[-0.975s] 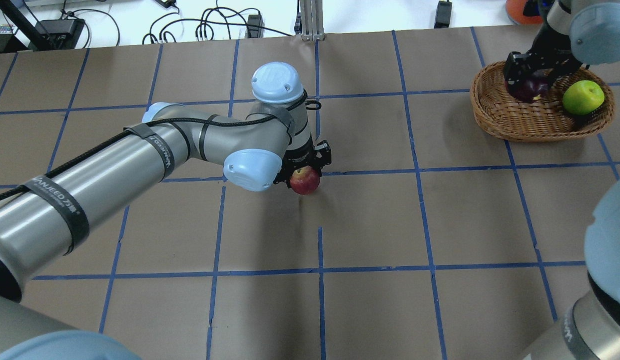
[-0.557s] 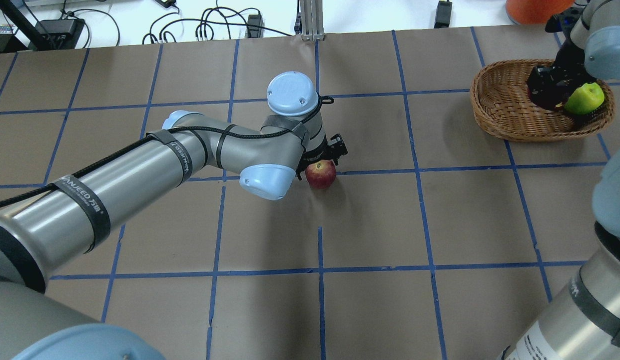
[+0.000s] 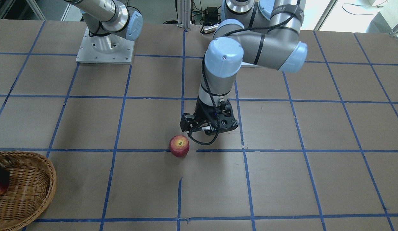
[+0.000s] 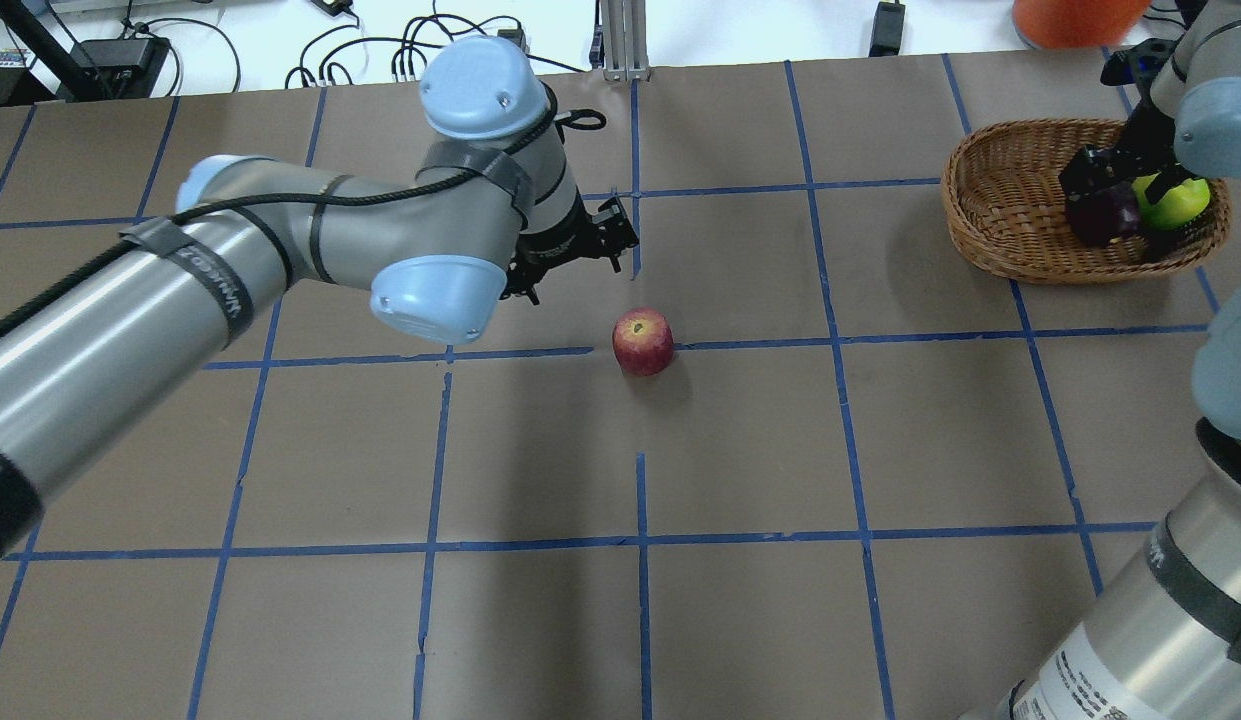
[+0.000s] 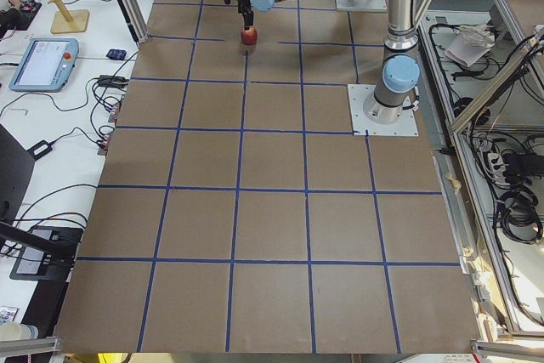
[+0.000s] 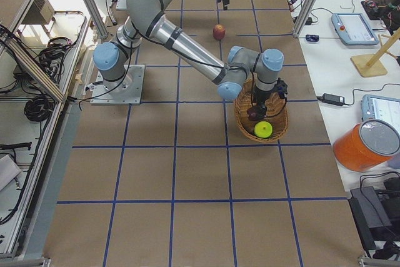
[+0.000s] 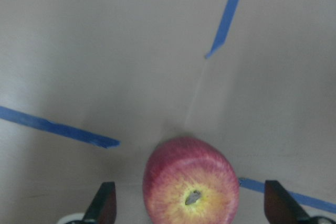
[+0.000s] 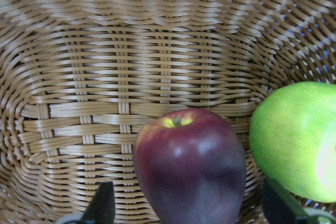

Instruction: Put all apples into basket

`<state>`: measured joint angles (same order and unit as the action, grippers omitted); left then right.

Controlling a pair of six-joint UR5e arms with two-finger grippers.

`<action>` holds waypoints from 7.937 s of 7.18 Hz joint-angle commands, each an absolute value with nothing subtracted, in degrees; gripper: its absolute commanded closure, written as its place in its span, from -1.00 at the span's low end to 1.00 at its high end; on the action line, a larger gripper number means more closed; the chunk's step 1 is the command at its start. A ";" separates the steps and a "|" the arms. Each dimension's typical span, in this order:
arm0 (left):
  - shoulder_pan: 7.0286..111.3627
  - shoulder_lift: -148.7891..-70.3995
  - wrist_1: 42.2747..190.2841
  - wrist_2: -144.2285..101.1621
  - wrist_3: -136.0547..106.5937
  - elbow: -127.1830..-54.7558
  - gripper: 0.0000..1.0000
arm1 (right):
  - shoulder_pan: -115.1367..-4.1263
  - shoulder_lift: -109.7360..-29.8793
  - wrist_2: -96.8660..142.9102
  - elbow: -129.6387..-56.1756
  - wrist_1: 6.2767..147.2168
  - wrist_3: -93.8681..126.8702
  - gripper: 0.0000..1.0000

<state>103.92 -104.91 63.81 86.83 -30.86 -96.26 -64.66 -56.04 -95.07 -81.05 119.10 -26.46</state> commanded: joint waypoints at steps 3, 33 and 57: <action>96.68 -88.97 88.11 87.01 -17.58 -92.92 -1.00 | -79.22 -67.48 -92.99 -81.56 103.92 -15.12 -1.00; 92.11 -87.36 87.89 89.38 -14.85 -91.85 -1.00 | -76.48 -62.86 -93.59 -75.67 100.43 -17.00 1.00; 92.11 -87.54 87.98 89.21 -12.74 -91.32 -1.00 | -88.77 -89.98 -91.23 -87.97 83.06 -3.96 -1.00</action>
<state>92.10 -87.54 87.97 89.18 -12.76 -91.25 -89.07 -88.48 -91.20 -86.95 83.77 -4.20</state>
